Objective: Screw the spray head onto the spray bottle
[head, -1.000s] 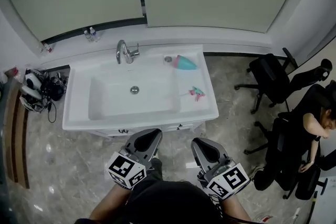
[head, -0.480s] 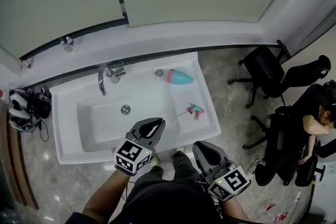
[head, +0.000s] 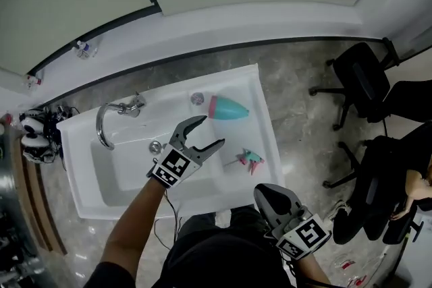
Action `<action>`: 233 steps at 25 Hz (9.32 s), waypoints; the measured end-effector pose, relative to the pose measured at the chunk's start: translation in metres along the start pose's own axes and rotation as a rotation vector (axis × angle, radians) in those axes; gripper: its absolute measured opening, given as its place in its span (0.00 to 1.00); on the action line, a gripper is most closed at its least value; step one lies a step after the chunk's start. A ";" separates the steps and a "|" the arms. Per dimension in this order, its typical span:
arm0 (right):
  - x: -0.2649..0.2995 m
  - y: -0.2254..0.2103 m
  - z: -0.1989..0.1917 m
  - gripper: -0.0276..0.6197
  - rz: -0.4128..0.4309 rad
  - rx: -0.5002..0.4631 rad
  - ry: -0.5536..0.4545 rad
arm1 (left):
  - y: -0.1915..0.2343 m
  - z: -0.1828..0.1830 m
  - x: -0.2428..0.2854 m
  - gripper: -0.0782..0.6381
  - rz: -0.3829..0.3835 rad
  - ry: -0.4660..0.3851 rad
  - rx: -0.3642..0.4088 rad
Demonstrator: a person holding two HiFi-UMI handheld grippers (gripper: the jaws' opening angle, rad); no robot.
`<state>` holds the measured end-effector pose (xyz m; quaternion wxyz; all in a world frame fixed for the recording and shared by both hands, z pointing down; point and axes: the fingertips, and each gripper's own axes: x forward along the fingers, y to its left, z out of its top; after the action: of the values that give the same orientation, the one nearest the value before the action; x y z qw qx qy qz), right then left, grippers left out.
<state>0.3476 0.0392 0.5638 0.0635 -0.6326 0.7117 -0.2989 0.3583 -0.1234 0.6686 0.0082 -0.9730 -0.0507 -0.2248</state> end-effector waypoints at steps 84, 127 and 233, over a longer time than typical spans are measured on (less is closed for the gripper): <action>0.077 -0.086 -0.099 0.29 0.029 -0.601 0.870 | -0.015 -0.036 -0.084 0.77 0.003 -0.168 -0.392; 0.018 0.355 0.281 0.29 -0.061 -1.700 0.023 | -0.109 0.144 -0.384 0.76 -0.503 -1.261 -0.475; 0.079 0.377 0.177 0.29 -0.399 -2.192 0.370 | -0.078 0.161 -0.370 0.77 -0.170 -1.144 -0.432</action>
<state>0.0907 -0.0878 0.2516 -0.6811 -0.3954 0.4749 0.3927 0.0893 -0.0745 0.3613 -0.2354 -0.9118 -0.0777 0.3275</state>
